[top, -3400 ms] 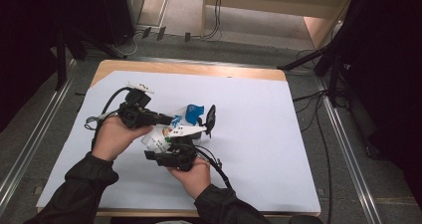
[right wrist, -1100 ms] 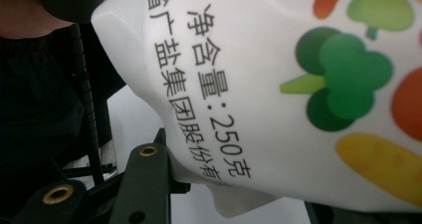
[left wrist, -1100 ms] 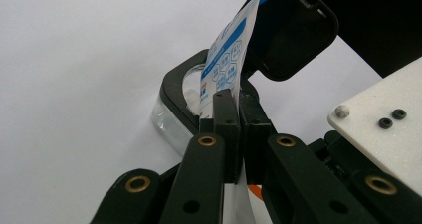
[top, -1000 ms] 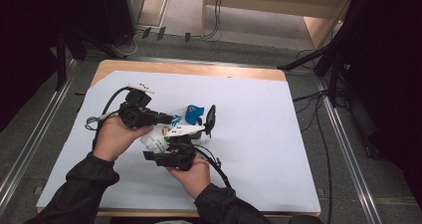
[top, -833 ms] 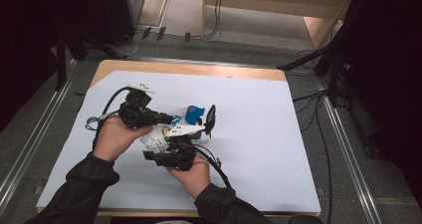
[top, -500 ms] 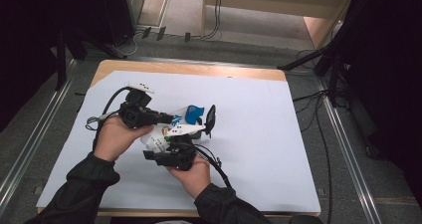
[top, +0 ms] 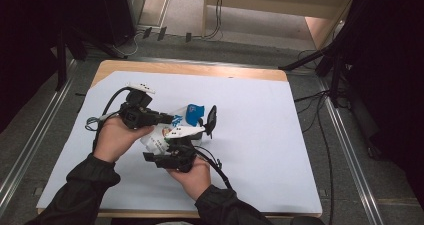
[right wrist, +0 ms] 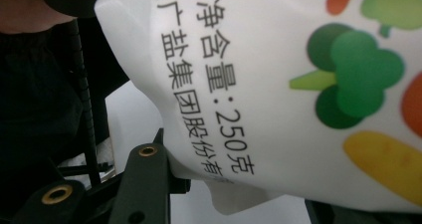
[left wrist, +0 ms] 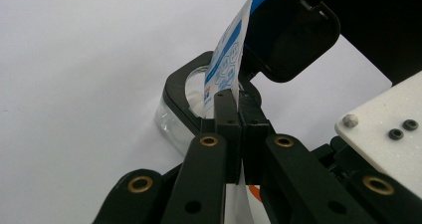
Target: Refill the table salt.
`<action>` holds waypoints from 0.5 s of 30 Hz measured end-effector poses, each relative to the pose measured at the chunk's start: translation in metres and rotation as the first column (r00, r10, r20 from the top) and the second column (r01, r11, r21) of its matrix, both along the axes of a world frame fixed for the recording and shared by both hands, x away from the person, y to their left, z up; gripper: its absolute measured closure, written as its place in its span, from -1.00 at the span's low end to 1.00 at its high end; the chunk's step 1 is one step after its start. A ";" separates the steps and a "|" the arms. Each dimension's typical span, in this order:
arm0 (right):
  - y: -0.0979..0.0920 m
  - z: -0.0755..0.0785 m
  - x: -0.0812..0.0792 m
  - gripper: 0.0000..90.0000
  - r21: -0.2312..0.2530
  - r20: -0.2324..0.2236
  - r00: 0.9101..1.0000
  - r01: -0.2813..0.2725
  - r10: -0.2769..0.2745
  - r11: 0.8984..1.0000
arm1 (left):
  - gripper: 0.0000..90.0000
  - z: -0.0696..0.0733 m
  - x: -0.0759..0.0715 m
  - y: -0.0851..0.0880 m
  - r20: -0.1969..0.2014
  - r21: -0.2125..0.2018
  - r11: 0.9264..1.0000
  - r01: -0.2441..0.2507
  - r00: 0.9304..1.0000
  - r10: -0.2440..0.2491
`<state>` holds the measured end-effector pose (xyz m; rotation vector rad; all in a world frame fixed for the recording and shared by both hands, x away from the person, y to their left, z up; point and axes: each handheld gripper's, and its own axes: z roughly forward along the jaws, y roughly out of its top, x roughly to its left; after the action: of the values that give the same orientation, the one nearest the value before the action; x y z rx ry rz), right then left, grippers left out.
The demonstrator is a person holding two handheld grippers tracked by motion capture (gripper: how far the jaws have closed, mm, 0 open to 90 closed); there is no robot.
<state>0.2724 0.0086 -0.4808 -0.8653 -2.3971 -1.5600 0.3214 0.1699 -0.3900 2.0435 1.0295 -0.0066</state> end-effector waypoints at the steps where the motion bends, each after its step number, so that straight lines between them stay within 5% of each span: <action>1: 0.000 0.000 0.000 0.33 -0.004 0.003 1.000 0.000 0.000 1.000 | 1.00 0.000 0.000 0.000 0.001 0.001 1.000 -0.002 1.000 0.002; 15: -0.001 0.001 0.001 0.36 0.009 -0.008 1.000 0.002 -0.002 1.000 | 1.00 0.000 0.000 0.000 0.001 -0.008 1.000 0.003 1.000 -0.003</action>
<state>0.2733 0.0079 -0.4798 -0.8711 -2.3820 -1.5639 0.3214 0.1697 -0.3896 2.0377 1.0237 -0.0112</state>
